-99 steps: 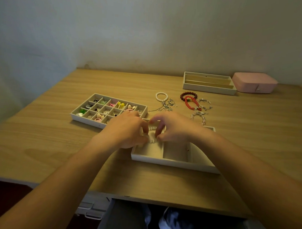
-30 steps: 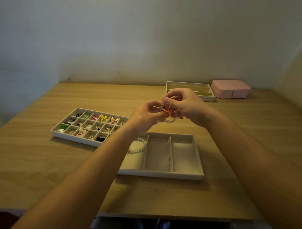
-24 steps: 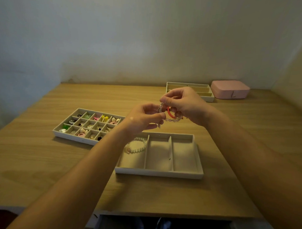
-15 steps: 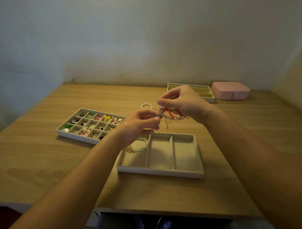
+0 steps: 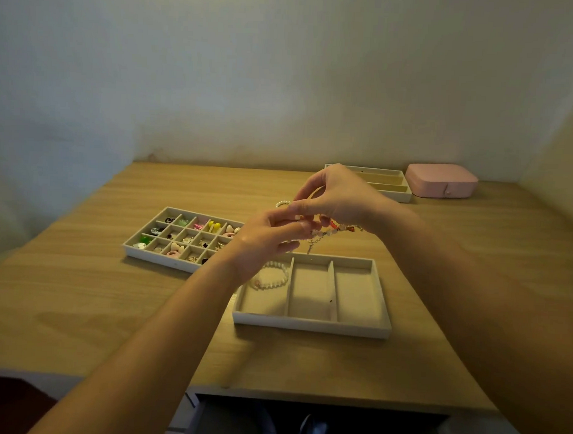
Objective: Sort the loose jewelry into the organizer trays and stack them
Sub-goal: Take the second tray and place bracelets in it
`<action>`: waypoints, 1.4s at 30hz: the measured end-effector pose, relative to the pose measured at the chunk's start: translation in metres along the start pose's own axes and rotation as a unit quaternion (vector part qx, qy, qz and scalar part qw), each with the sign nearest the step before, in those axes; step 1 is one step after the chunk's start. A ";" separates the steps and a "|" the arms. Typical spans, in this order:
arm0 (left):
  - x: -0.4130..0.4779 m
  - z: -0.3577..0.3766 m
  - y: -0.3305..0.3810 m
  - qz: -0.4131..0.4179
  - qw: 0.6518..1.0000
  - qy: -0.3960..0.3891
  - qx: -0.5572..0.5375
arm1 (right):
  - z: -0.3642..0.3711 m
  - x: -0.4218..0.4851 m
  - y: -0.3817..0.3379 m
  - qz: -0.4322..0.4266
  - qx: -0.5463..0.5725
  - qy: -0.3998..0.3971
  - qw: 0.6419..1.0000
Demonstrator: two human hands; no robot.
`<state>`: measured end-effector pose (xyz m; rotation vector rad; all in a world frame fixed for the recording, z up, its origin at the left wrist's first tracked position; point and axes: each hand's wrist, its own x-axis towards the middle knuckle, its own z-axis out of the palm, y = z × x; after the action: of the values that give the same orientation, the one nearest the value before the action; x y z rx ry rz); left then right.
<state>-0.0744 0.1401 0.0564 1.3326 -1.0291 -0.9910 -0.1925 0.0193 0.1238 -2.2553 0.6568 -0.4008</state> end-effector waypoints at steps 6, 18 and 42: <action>-0.009 -0.001 -0.002 -0.004 0.999 0.031 -0.037 | 0.004 -0.003 -0.007 -0.002 -0.013 -0.002 1.000; -0.023 -0.018 -0.010 -0.058 0.995 0.076 -0.022 | 0.021 -0.002 0.001 -0.024 0.013 0.040 0.999; -0.036 -0.034 0.009 -0.004 0.995 0.098 0.016 | 0.047 -0.021 0.010 0.029 0.067 -0.081 0.994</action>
<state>-0.0511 0.1834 0.0652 1.4314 -0.8935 -0.8333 -0.1911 0.0519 0.0830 -2.1099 0.5910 -0.2229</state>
